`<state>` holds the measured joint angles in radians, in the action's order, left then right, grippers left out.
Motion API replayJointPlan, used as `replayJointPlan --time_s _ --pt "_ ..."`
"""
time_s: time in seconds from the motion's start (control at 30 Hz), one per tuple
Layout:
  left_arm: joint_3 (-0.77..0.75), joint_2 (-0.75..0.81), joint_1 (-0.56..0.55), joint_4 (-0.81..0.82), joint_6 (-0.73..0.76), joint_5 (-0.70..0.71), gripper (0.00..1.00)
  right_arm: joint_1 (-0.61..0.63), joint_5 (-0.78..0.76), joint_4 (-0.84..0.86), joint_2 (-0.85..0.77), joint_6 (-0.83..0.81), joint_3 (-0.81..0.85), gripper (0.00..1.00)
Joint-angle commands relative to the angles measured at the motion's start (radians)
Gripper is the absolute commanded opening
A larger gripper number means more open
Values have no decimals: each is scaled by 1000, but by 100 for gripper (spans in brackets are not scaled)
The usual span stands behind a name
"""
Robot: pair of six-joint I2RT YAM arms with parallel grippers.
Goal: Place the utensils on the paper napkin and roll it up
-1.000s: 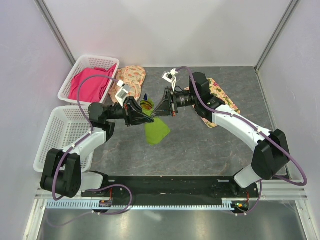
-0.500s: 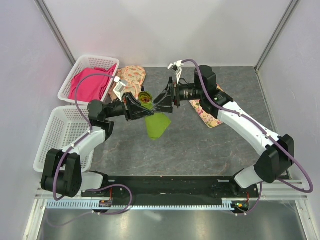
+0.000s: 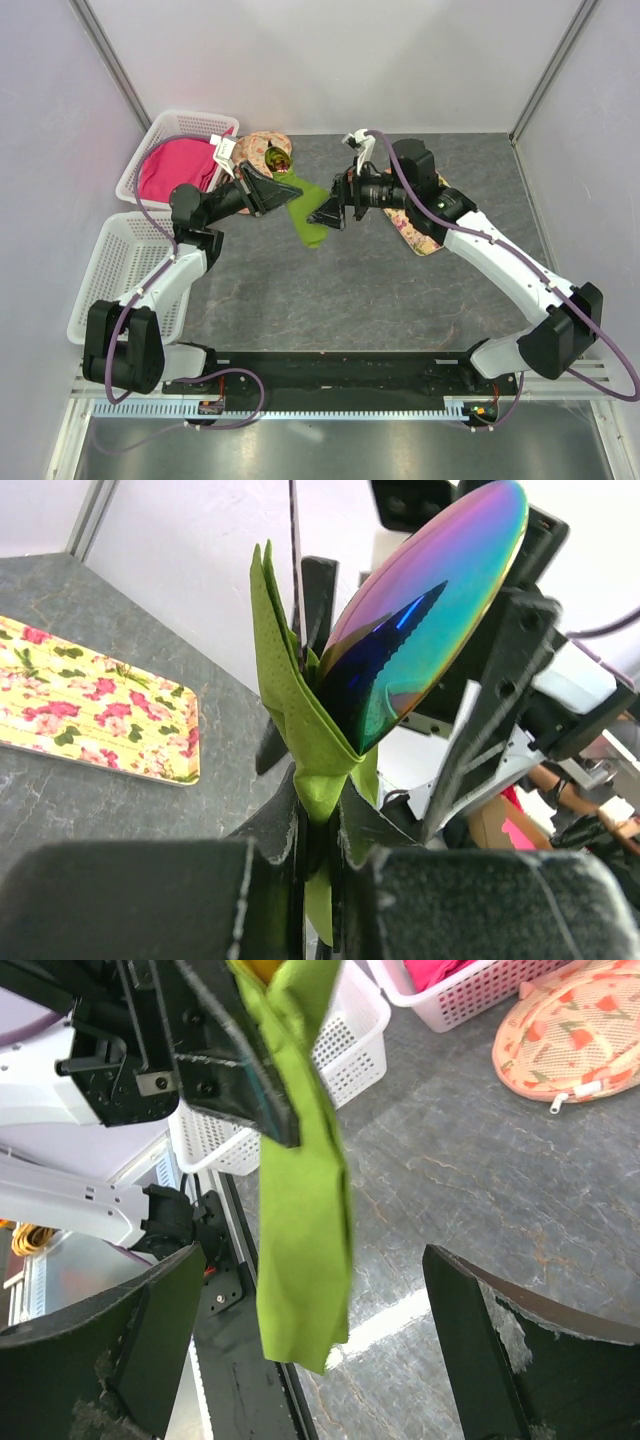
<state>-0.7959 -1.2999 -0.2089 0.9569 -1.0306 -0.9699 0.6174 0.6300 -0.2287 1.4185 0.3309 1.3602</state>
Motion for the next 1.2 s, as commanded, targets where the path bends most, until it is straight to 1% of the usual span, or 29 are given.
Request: replayJointPlan --time_s 0.0,0.17,0.3,0.4,0.5,0.53,0.6,0.63,0.7,0.73,0.8,0.93,1.1,1.13,1.17 --pt "-49 16 0 -1 -45 50 2 28 -35 9 19 -44 13 98" --pt "-51 34 2 -12 -52 45 2 30 31 54 54 5 -9 98" --pt "-54 36 -1 12 -74 28 2 33 115 185 54 68 -84 98" --pt "-52 39 -4 32 -94 16 2 31 174 254 63 103 -105 89" --pt "-48 45 -4 37 -103 11 2 31 224 301 66 143 -118 66" --pt "-46 53 -4 37 -105 10 2 31 237 317 65 158 -125 54" --pt "-45 56 -4 40 -108 7 2 30 279 371 62 210 -148 43" --pt "-45 57 -3 46 -112 4 2 30 293 387 56 224 -157 33" --pt "-49 62 -3 54 -117 -3 2 30 313 426 53 261 -182 24" --pt "-54 63 -3 55 -121 -4 2 30 316 433 50 272 -190 13" --pt "-65 65 -3 59 -129 -9 2 30 323 456 49 290 -207 1" --pt "-74 63 -1 46 -125 -4 2 30 317 529 31 353 -243 0" --pt "-65 59 -1 36 -128 2 2 28 320 572 14 376 -265 0" --pt "-63 57 -1 36 -131 -1 2 27 310 563 13 378 -263 2" --pt "-60 59 -1 36 -129 -1 2 27 300 515 14 357 -248 12"
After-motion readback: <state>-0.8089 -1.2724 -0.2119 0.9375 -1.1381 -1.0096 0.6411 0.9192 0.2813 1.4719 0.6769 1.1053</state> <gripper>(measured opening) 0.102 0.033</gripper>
